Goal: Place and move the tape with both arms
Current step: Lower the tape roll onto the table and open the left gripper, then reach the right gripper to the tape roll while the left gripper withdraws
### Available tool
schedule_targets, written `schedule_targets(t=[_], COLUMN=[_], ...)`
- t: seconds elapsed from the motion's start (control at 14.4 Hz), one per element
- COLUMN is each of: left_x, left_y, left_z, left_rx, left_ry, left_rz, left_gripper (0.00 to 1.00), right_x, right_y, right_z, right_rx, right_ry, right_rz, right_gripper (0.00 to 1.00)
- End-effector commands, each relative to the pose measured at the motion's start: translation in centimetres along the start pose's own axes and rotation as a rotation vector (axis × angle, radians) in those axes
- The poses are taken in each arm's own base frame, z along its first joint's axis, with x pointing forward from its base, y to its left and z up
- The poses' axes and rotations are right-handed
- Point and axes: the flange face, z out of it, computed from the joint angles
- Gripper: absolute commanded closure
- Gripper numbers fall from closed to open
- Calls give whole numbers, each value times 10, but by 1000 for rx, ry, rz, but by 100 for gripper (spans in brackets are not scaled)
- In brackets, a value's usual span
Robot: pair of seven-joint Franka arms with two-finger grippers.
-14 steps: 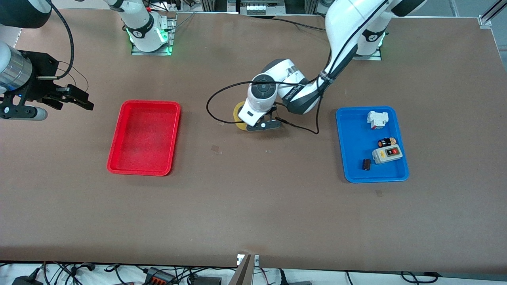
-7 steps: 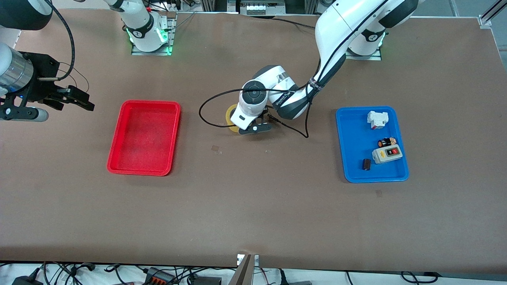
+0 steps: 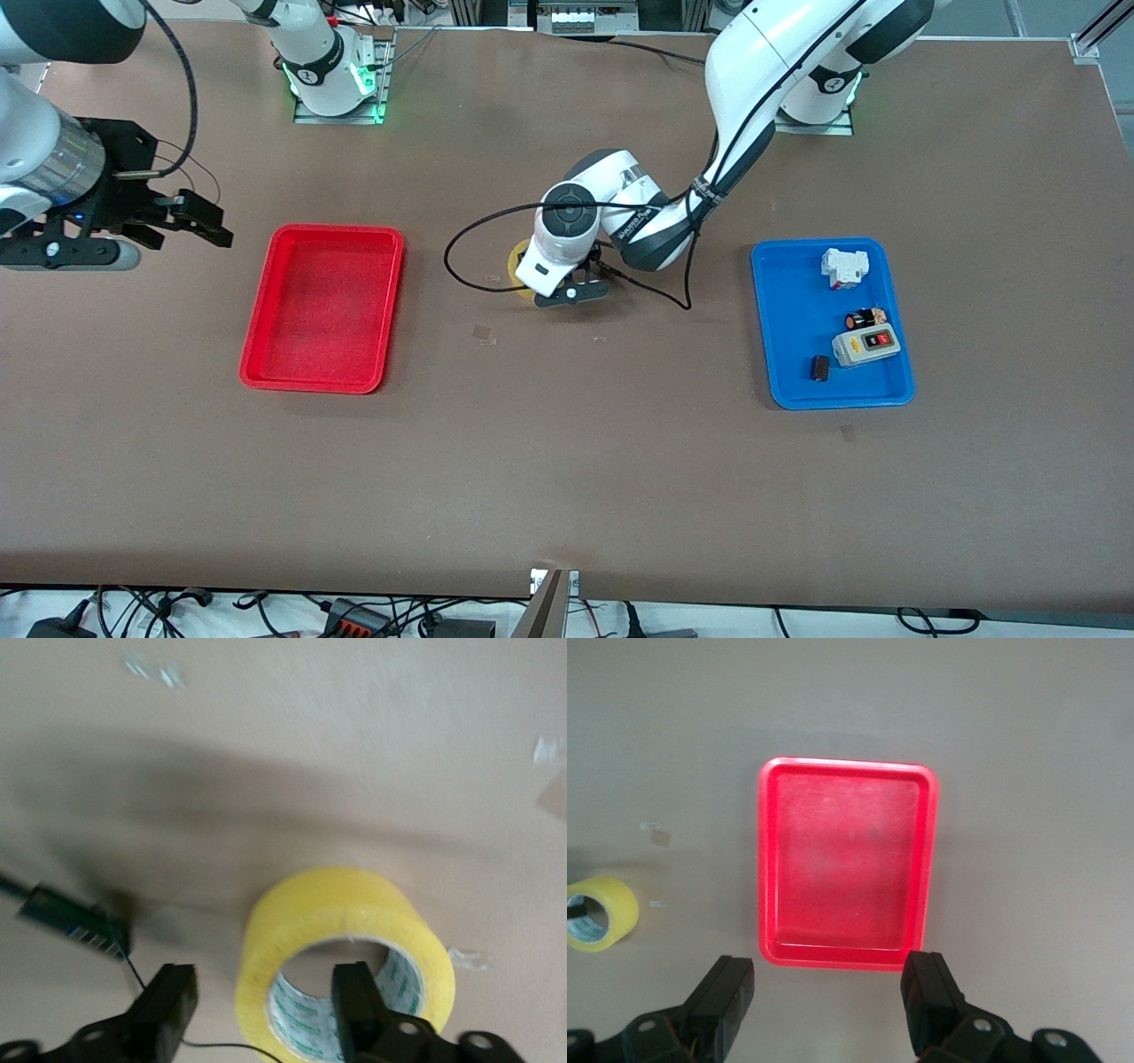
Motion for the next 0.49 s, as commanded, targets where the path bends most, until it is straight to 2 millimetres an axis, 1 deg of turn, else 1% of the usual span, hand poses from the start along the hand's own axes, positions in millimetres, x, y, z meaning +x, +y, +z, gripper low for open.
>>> schedule_targets(t=[0.0,0.07,0.14,0.21,0.28,0.35,0.42], left_x=[13,10,9,17,21,25,34], left_y=[-26,-34,-42,-56,-69,-81,-97], left_z=[-69,-94,-116,-138,-158,-174,-190], left_rx=[60,87,100,108,119,131,139], left_ry=[34,42,55,62,69,72,74], left_rz=[-37,-39,-40,-62,-82,-98,-99], left_gripper=[0,0,0,0,0,0,0], right_x=[-2,-5,-6,-8,-10,-14,-18], right_y=[-36,-59,-81,-101,-123,-140,-157], right_z=[5,8,17,23,35,46,56], right_rx=[11,10,9,8,5,7,10], right_ry=[25,27,24,25,18,23,33], right_rz=[-32,-14,3,17,30,32,36], right_gripper=[2,2,2,2,2,2,2])
